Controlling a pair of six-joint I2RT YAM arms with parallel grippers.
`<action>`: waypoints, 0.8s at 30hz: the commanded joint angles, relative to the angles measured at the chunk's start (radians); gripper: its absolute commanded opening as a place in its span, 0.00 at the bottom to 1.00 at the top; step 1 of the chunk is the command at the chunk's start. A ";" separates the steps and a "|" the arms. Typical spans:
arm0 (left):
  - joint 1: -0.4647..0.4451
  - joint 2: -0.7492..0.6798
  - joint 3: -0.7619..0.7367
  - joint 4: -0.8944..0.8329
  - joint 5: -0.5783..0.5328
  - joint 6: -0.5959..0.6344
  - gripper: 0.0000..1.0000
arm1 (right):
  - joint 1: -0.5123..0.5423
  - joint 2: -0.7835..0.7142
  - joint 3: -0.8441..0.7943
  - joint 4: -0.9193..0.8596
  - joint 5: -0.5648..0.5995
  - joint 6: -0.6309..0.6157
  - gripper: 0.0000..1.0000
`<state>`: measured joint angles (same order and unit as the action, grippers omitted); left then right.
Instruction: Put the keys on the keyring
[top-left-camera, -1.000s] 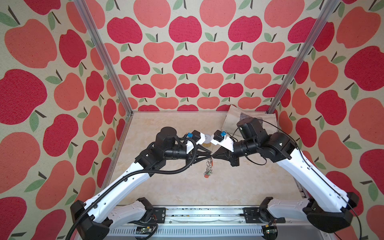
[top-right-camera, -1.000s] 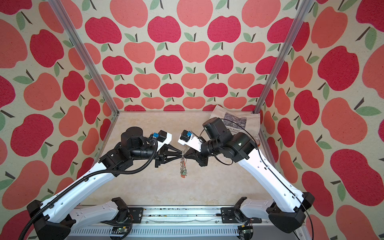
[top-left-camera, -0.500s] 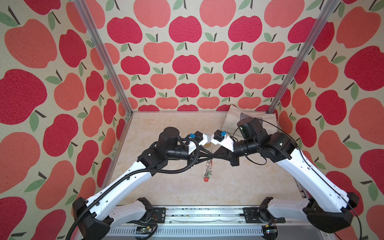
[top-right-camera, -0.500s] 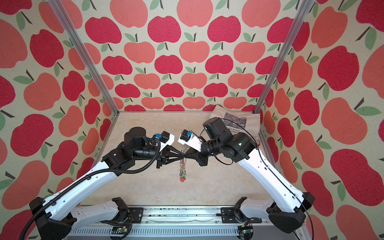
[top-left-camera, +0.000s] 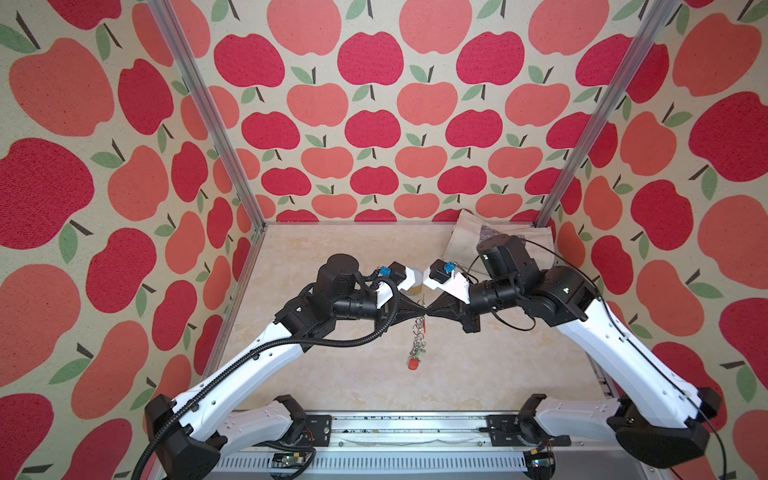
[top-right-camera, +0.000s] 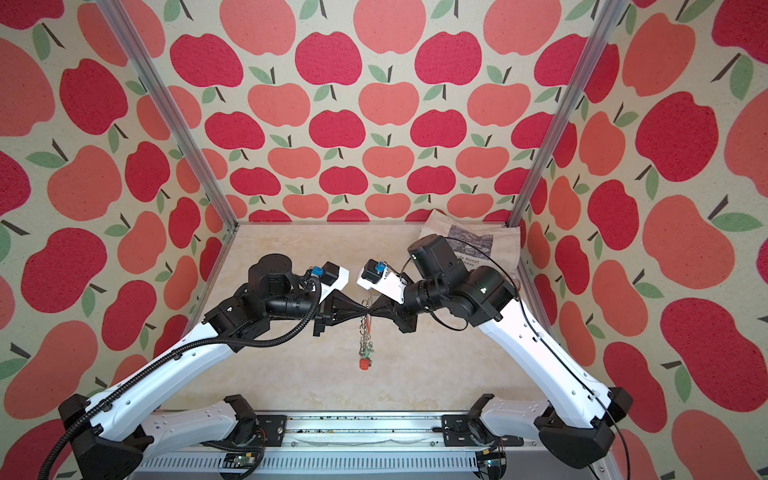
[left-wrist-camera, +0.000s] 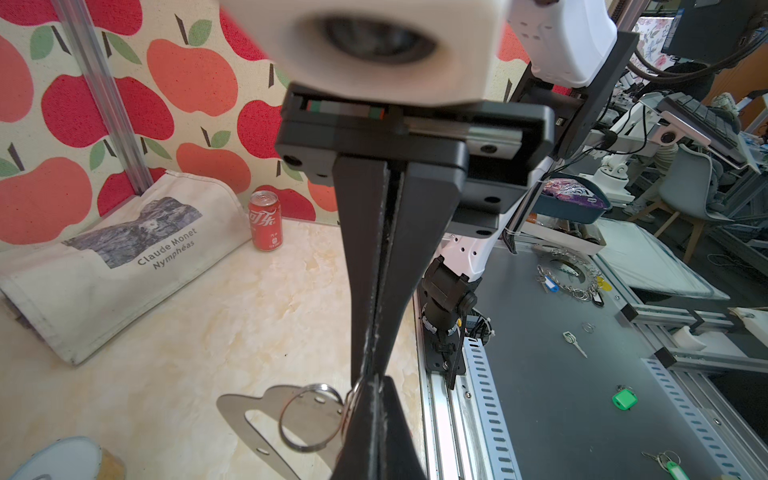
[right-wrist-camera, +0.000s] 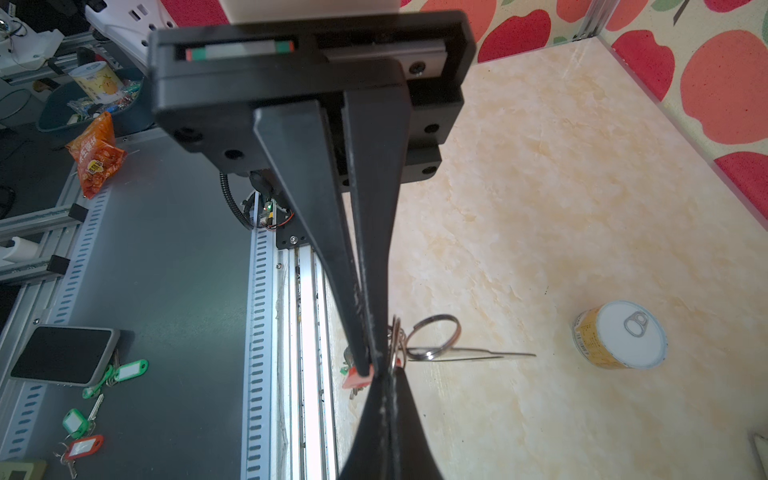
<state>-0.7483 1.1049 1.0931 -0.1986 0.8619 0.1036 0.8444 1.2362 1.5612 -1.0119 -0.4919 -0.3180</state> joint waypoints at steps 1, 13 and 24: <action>0.006 -0.008 0.014 -0.002 -0.011 0.000 0.00 | 0.011 -0.026 0.003 0.031 -0.057 -0.016 0.00; 0.034 -0.069 -0.036 0.096 -0.014 -0.047 0.00 | 0.022 -0.027 -0.004 0.029 -0.053 -0.023 0.00; 0.061 -0.048 -0.004 0.020 0.073 -0.067 0.29 | 0.024 -0.049 -0.006 0.030 -0.034 -0.033 0.00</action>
<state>-0.7010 1.0569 1.0687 -0.1463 0.8711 0.0566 0.8627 1.2118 1.5585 -1.0050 -0.5140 -0.3271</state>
